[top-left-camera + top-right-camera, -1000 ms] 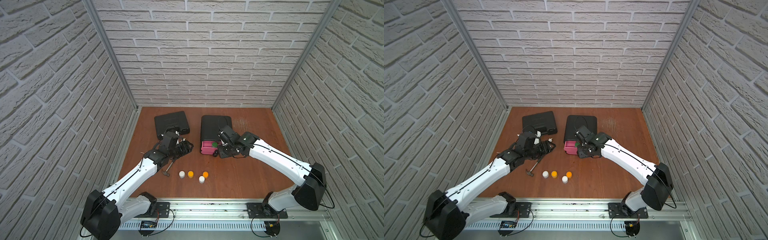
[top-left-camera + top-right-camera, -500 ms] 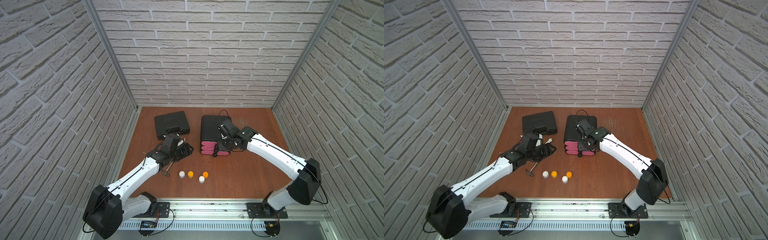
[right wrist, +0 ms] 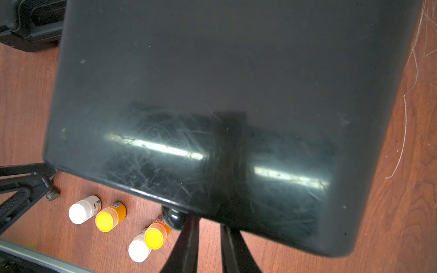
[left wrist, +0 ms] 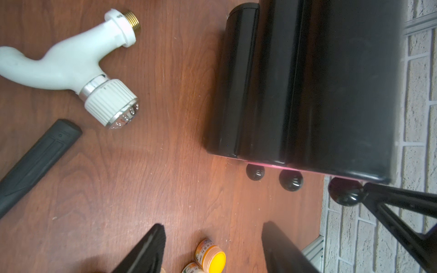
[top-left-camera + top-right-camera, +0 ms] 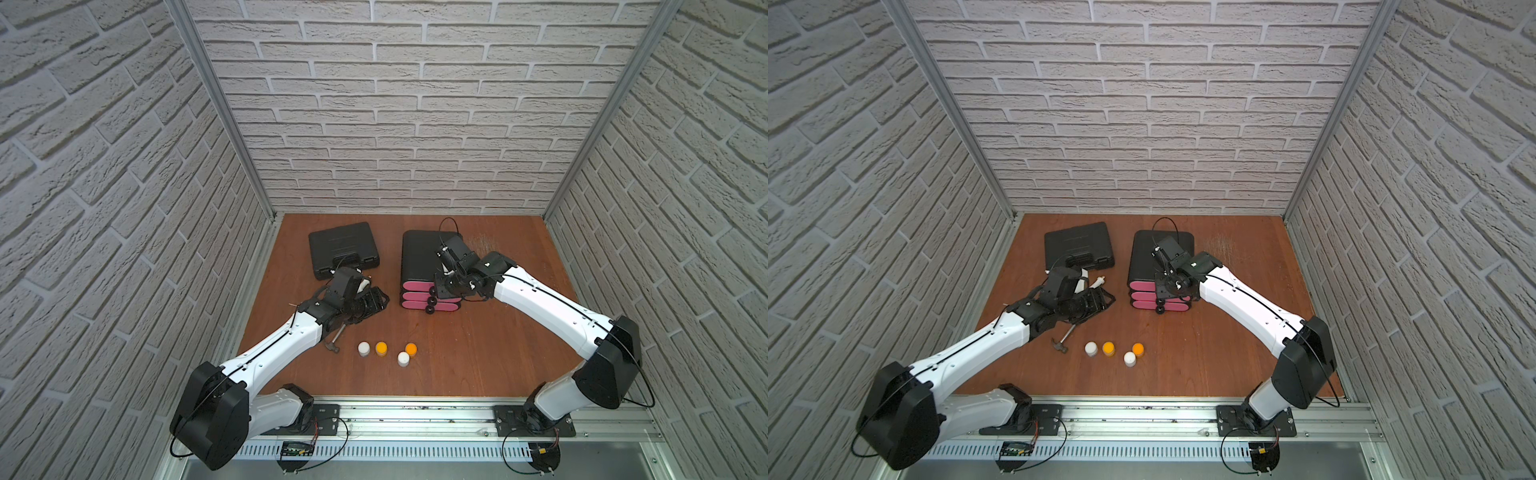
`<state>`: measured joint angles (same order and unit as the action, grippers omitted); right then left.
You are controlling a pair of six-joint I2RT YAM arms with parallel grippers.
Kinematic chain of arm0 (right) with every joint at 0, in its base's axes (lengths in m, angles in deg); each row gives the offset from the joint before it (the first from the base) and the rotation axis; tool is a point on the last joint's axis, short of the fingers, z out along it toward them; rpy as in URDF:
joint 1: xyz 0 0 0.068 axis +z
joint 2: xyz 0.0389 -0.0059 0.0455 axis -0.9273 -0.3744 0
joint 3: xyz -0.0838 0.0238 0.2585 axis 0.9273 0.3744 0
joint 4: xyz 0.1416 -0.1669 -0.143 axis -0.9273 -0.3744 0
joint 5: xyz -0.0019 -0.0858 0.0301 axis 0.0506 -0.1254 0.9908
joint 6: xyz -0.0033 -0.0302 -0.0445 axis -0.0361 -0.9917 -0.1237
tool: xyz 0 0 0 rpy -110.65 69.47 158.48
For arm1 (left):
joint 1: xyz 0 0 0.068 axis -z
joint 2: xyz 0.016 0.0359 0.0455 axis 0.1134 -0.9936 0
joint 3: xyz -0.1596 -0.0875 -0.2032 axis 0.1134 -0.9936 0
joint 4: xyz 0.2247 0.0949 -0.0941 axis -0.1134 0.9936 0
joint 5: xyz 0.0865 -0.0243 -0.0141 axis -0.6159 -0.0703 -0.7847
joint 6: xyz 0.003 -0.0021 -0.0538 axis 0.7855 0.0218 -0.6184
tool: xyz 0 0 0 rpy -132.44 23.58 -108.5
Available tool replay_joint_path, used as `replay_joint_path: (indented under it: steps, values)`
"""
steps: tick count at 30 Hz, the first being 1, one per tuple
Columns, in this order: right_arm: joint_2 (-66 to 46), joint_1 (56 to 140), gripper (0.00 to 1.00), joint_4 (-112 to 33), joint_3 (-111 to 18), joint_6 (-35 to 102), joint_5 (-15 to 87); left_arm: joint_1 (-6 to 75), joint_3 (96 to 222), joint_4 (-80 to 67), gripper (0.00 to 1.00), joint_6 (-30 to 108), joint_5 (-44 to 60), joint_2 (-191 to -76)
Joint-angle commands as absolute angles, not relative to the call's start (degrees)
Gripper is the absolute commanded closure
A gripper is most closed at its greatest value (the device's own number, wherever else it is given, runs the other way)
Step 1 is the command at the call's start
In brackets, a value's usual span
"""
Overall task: Put the paint cans in the drawer according to color
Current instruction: Close the drawer in the storage box, then adjust the storage box at the center of the board.
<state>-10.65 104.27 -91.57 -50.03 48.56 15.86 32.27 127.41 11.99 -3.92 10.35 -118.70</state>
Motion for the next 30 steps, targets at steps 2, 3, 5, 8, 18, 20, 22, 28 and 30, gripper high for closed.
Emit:
replay_joint_path:
  steps: [2, 3, 5, 8, 18, 20, 22, 28, 30]
  values:
    - [-11.9, 104.0, 0.76, -87.8, -50.8, 48.6, 15.5, 33.5, 127.0, 8.7, 0.31, -4.2, 10.7, -119.9]
    - [-11.7, 104.0, 0.76, -87.9, -50.8, 48.5, 15.7, 33.9, 127.2, 8.4, 0.32, -4.4, 10.7, -120.2]
    - [-10.8, 104.0, 0.75, -88.7, -50.6, 48.2, 16.2, 34.7, 127.9, 8.1, 0.33, -4.4, 10.5, -120.9]
    - [-7.2, 104.0, 0.72, -89.3, -47.7, 47.5, 17.9, 35.9, 128.7, 7.5, 0.33, -4.6, 10.1, -121.4]
    - [8.0, 104.0, 0.51, -81.6, -27.4, 55.0, 24.6, 39.1, 127.5, -1.4, 0.36, -8.8, 8.7, -124.4]
    - [8.8, 104.0, 0.48, -77.0, -24.5, 57.6, 26.7, 39.7, 127.4, -2.7, 0.36, -9.8, 8.1, -124.9]
    - [8.1, 104.0, 0.45, -72.9, -22.5, 59.6, 28.6, 39.9, 127.3, -3.7, 0.36, -10.4, 7.8, -125.2]
    - [5.2, 104.0, 0.41, -60.8, -19.1, 63.8, 29.9, 40.0, 127.1, -4.3, 0.37, -10.8, 7.3, -125.0]
    - [4.5, 104.1, 0.41, -57.9, -18.3, 63.9, 29.1, 39.9, 126.9, -4.4, 0.37, -11.0, 7.2, -124.8]
